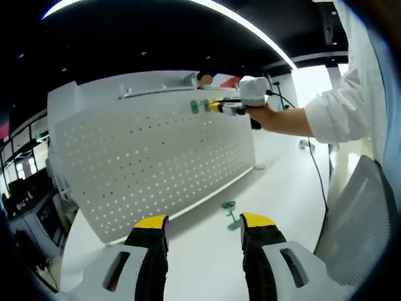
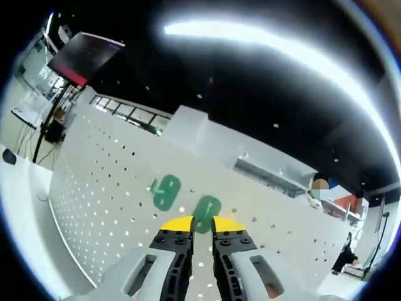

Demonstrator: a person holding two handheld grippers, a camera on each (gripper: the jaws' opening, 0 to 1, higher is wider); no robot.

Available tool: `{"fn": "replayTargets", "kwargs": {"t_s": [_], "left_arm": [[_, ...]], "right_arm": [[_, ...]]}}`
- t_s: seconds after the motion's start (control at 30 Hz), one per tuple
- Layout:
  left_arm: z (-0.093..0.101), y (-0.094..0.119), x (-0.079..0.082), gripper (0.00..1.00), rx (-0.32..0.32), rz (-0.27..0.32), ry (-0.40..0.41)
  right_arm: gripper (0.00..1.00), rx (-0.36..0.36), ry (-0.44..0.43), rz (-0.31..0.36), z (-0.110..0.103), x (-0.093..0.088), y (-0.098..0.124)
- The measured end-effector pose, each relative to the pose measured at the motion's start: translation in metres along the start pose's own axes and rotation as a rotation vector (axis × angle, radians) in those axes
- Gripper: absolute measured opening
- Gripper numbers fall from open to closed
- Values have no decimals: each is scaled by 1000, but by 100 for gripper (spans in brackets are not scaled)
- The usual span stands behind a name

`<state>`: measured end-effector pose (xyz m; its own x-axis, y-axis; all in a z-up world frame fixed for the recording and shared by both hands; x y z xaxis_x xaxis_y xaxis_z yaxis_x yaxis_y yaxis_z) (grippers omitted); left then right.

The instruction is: Insert the hook assembly into the mounting plate slot until the hook locks in place.

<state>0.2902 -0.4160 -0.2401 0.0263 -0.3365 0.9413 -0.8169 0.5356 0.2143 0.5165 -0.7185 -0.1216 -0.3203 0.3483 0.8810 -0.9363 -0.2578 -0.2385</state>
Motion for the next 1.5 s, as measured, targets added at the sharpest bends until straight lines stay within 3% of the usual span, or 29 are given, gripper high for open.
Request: {"fn": "replayTargets", "kwargs": {"t_s": [0.43, 0.67, 0.87, 1.3, 1.5], "left_arm": [[2, 0, 3, 47, -11, 17, -6], [4, 0, 5, 47, -19, 28, -12], [6, 1, 7, 47, -24, 38, -18], [7, 3, 10, 47, -27, 56, -28], [7, 4, 11, 47, -26, 61, -31]], "right_arm": [[21, 23, -136, -6, 2, -3, 23], [21, 92, -252, -18, -8, -5, 38], [24, 169, -287, -39, -23, -9, 52], [25, 236, -375, -75, -37, -16, 86], [24, 266, -370, -109, -46, -20, 99]]}}
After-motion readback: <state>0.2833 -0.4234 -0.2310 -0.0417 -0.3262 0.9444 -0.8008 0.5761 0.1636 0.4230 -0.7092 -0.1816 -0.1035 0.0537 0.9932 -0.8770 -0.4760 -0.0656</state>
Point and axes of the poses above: the point that each gripper's makers call its tool centre point, and the gripper's own axes: y roughly backward along the fingers, z roughly to its right, x roughly out of its top, the point moved 6 cm from there along y, roughly backward along the fingers, and after that the axes turned 4 degrees about -y, right-handed, at the moved point
